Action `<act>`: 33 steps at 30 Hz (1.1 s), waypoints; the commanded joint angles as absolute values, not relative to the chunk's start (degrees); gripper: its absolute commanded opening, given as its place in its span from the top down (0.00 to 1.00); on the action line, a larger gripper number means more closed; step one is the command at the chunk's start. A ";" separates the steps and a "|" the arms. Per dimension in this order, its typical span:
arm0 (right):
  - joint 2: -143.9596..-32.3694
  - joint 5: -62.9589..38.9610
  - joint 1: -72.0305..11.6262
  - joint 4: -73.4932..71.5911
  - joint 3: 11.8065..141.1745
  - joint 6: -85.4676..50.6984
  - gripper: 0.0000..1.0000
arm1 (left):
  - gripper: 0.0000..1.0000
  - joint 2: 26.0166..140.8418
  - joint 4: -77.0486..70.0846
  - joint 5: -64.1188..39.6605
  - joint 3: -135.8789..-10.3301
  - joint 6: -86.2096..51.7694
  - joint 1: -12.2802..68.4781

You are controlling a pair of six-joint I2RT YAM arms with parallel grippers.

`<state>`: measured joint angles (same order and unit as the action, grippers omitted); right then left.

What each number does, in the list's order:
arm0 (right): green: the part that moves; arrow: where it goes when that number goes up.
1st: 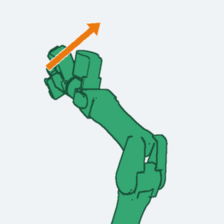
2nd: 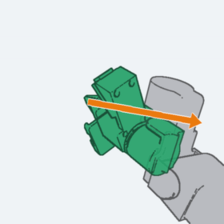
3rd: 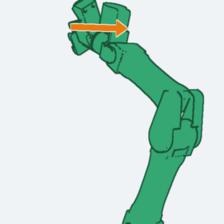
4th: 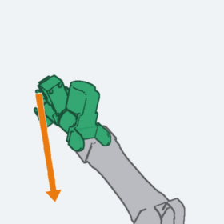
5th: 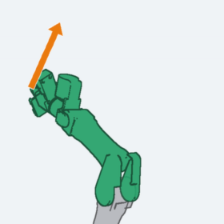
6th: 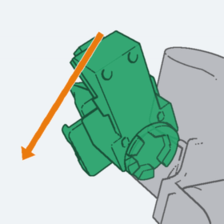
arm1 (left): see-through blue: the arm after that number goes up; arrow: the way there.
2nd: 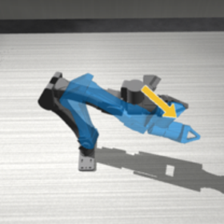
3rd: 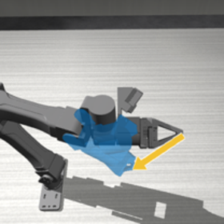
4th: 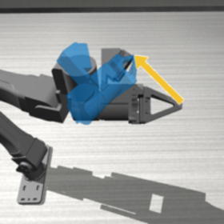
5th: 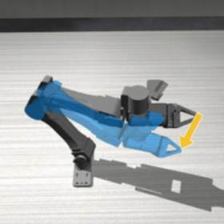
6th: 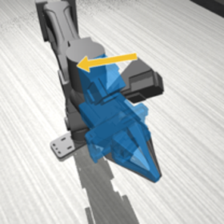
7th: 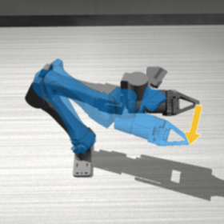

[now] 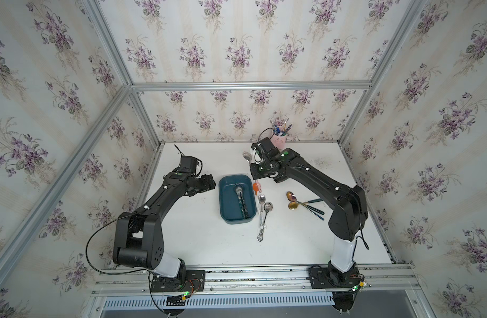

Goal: Put the spoon into the storage box
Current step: Place the spoon in the storage box.

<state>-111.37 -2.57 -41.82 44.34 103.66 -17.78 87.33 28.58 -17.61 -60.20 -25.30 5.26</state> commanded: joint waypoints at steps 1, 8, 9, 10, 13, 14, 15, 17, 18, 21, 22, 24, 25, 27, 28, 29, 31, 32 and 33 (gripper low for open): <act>-114.31 -5.60 -44.45 43.40 106.12 -21.79 0.92 | 0.15 86.77 25.64 -20.21 -58.63 -27.56 3.61; -117.63 -6.34 -48.14 41.54 106.24 -23.82 0.92 | 0.15 84.67 25.31 -19.74 -55.99 -27.49 1.42; -117.85 -5.99 -48.38 41.37 105.74 -23.92 0.92 | 0.15 84.49 25.38 -19.69 -55.75 -27.47 1.18; -118.10 -5.56 -48.73 41.08 105.03 -24.08 0.92 | 0.15 84.35 25.47 -19.61 -55.61 -27.33 1.03; -118.65 -4.64 -49.34 39.77 102.62 -24.58 0.92 | 0.15 83.89 25.75 -19.44 -55.22 -27.08 0.88; -118.65 -4.66 -49.38 39.13 101.69 -24.80 0.92 | 0.15 83.76 25.75 -19.44 -55.12 -27.07 0.80; -118.61 -4.65 -49.39 38.57 100.86 -25.01 0.92 | 0.15 83.60 25.84 -19.44 -55.11 -26.98 0.79; -118.39 -4.58 -49.40 36.86 98.85 -25.44 0.92 | 0.15 83.50 25.93 -19.44 -55.11 -26.87 0.79; -118.39 -4.72 -49.42 36.44 98.24 -25.57 0.92 | 0.15 83.42 26.01 -19.42 -55.11 -26.91 0.79; -118.86 -4.83 -49.48 35.84 96.83 -25.75 0.92 | 0.15 83.33 26.34 -19.52 -55.37 -26.64 0.77; -119.16 -4.63 -49.56 35.73 96.45 -25.68 0.92 | 0.15 83.37 26.45 -19.47 -55.46 -26.55 0.80; -119.72 -4.43 -49.64 35.17 95.63 -25.42 0.92 | 0.15 83.30 26.54 -19.42 -55.55 -26.48 0.71; -120.16 -4.24 -49.66 35.03 95.38 -25.32 0.92 | 0.15 83.32 26.54 -19.51 -55.68 -26.38 0.78; -121.07 -4.05 -49.65 35.15 95.35 -25.13 0.92 | 0.15 83.46 26.72 -19.78 -55.80 -26.37 0.76; -121.44 -4.04 -49.66 35.15 95.36 -25.07 0.91 | 0.15 83.43 26.80 -19.78 -55.89 -26.28 0.77; -121.81 -4.17 -49.65 35.25 95.36 -25.16 0.91 | 0.14 83.44 26.89 -19.78 -55.99 -26.28 0.74; -122.23 -4.22 -49.74 35.26 95.23 -25.27 0.91 | 0.14 83.43 26.98 -19.79 -56.05 -26.19 0.76; -122.54 -4.13 -49.82 35.23 95.11 -25.23 0.91 | 0.14 83.46 26.98 -19.78 -56.07 -26.19 0.85; -122.81 -3.92 -49.83 35.23 95.13 -25.14 0.91 | 0.15 83.50 26.98 -19.79 -56.07 -26.19 0.82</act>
<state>-122.04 -4.89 -49.74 35.88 95.18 -25.30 83.66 26.76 -19.53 -55.70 -27.09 0.80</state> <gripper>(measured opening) 0.127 0.856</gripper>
